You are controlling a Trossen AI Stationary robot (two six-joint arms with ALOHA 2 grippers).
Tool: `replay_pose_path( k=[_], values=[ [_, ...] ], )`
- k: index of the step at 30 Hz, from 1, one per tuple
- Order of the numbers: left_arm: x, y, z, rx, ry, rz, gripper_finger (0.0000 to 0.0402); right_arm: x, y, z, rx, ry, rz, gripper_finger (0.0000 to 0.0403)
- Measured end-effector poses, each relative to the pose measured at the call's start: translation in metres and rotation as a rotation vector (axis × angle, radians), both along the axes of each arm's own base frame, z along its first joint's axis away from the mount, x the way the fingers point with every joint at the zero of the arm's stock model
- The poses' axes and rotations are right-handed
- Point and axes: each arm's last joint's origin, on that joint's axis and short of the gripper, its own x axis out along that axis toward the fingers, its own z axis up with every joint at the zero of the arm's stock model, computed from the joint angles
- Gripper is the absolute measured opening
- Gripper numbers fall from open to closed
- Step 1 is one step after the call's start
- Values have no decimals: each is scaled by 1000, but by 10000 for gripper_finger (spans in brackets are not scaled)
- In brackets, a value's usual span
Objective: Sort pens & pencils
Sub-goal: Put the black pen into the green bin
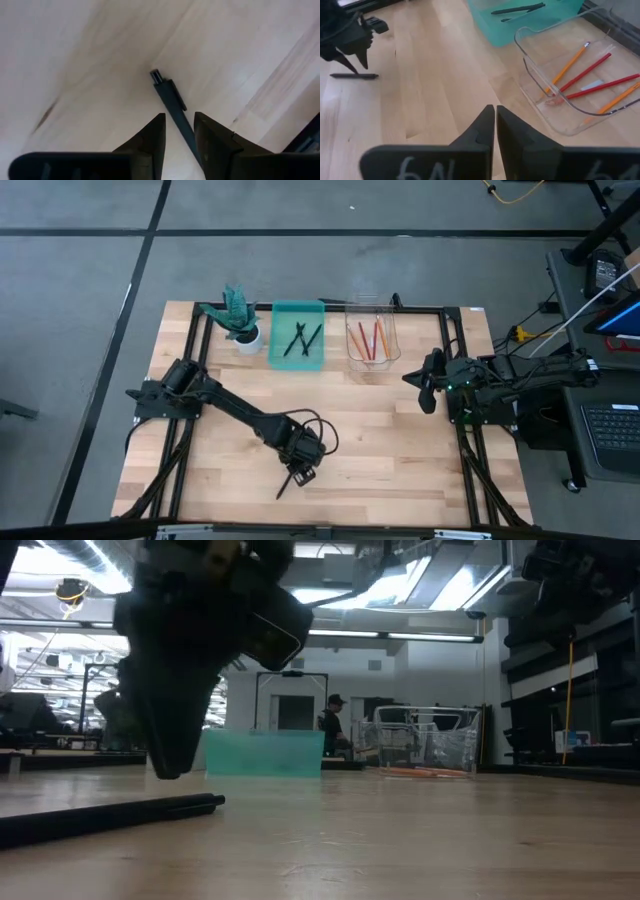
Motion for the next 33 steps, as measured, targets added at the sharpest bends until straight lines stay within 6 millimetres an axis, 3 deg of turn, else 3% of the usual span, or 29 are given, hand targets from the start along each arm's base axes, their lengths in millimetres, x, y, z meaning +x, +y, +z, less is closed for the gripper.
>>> replay_pose_path(
  k=[17, 27, 33],
  values=[
    [6, 8, -21, -49, 110, 94, 95, -1, 0, -1, -73, 29, 49, 21],
    [12, 37, -23, 58, 95, 61, 94, 0, 0, -1, -70, 27, 46, 21],
    [15, 65, -24, 84, 137, 120, 94, 0, 0, -1, -52, 20, 35, 21]
  ],
)
